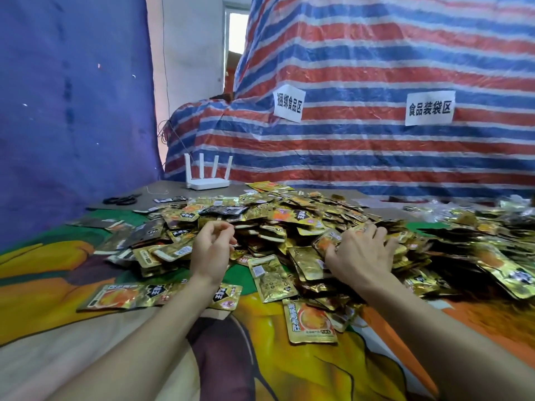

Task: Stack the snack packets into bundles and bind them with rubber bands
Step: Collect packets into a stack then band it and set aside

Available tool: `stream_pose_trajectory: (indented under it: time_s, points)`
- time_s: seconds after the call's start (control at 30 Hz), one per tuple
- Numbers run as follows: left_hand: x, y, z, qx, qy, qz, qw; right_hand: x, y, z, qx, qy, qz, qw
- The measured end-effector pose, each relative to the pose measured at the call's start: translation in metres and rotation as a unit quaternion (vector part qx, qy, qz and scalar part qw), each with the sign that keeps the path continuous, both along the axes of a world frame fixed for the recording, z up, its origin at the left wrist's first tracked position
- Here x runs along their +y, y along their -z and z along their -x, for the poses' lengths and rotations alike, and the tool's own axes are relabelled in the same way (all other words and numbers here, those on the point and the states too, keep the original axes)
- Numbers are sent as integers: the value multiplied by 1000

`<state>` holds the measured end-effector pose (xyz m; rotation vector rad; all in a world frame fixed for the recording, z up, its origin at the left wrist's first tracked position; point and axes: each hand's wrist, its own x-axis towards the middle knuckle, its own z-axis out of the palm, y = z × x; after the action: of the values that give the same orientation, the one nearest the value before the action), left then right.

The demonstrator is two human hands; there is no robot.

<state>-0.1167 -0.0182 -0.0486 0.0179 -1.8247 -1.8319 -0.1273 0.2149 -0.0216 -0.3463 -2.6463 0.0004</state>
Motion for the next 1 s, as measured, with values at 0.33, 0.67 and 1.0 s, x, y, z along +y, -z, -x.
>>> stream_pose_trajectory:
  time_s: [0.33,0.67,1.0]
  points:
    - [-2,3,10,-110,-79,334,933,-46,-22,21,54,-165,-6,985]
    - [-24,-13,83,-121,-168,628,750,-76,-6,91,-145,-222,37,963]
    - [-14,-10,128,-118,-138,632,754,-88,9,102,-36,-206,-41,977]
